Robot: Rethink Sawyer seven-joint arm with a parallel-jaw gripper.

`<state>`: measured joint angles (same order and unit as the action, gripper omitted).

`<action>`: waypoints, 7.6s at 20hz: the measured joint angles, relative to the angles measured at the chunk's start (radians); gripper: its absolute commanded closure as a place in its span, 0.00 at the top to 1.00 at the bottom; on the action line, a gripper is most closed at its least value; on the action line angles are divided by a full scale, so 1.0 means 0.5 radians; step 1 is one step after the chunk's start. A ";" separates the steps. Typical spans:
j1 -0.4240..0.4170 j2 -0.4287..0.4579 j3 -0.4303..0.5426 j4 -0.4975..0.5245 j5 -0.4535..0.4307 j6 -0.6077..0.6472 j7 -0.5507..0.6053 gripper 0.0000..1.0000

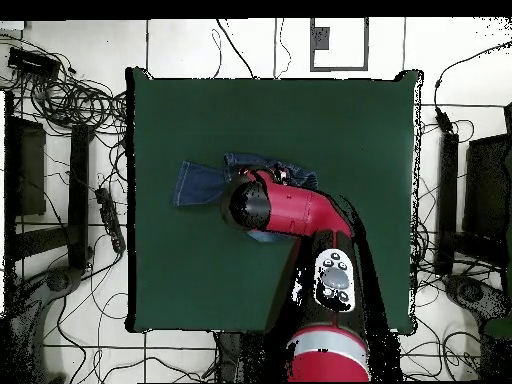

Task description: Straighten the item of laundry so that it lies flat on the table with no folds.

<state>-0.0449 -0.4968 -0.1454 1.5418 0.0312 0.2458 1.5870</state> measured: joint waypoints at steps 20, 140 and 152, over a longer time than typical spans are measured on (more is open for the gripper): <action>-0.019 0.284 -0.001 -0.122 0.089 -0.366 0.000 1.00; 0.342 -0.835 0.024 1.284 0.261 -0.739 0.071 0.00; 0.527 -1.020 -0.102 1.373 0.438 -0.659 0.081 0.00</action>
<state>0.2187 -1.0067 -0.1966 2.2281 0.2501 -0.0835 1.6276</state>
